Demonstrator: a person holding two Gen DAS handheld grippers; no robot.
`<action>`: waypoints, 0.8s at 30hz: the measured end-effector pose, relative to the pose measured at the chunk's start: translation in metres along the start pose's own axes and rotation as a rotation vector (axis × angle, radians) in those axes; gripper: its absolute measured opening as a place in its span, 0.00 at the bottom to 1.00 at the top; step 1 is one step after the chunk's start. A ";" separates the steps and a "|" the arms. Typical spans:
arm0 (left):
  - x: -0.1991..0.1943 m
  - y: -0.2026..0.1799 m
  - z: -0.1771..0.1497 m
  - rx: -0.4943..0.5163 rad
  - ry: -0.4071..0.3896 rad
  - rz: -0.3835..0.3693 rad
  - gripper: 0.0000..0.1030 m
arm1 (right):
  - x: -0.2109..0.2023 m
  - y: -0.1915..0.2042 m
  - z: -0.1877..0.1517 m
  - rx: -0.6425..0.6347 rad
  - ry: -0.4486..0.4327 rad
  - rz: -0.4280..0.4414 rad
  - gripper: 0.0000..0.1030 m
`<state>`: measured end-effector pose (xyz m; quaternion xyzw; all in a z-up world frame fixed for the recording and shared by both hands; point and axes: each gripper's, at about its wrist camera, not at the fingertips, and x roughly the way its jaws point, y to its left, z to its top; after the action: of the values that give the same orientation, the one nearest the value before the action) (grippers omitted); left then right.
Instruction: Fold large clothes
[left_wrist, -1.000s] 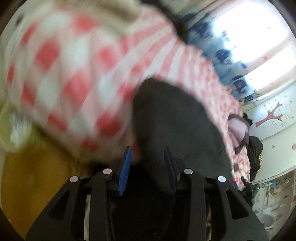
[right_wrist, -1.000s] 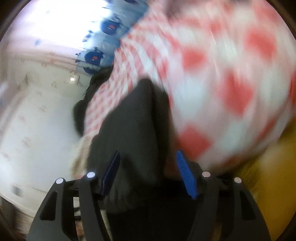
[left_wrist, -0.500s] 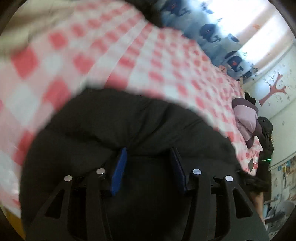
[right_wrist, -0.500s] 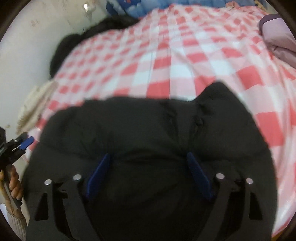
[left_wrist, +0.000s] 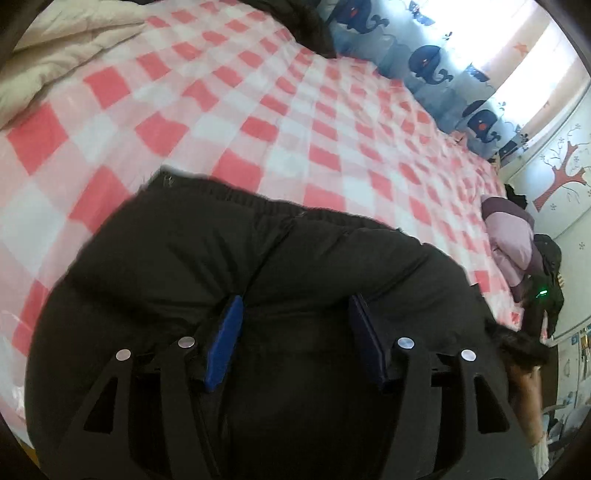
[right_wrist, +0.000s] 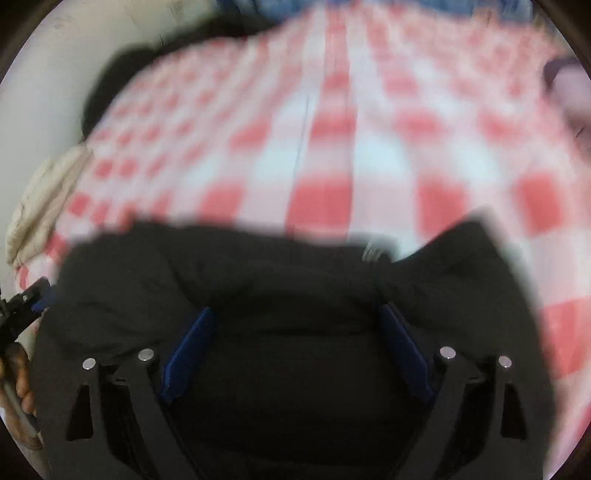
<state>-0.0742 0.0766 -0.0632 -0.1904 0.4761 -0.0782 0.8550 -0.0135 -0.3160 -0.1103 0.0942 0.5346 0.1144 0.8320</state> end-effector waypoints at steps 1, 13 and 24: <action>-0.006 -0.002 -0.003 0.014 -0.011 0.017 0.55 | 0.000 -0.005 0.001 0.020 0.000 0.016 0.87; -0.078 -0.014 -0.076 0.209 -0.138 0.159 0.66 | -0.075 -0.059 -0.091 0.046 -0.124 0.011 0.91; -0.133 -0.018 -0.124 0.287 -0.190 0.197 0.67 | -0.097 0.099 -0.061 -0.241 -0.191 0.064 0.93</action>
<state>-0.2489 0.0713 -0.0100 -0.0255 0.3935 -0.0429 0.9180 -0.1171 -0.2479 -0.0237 0.0212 0.4322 0.1949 0.8802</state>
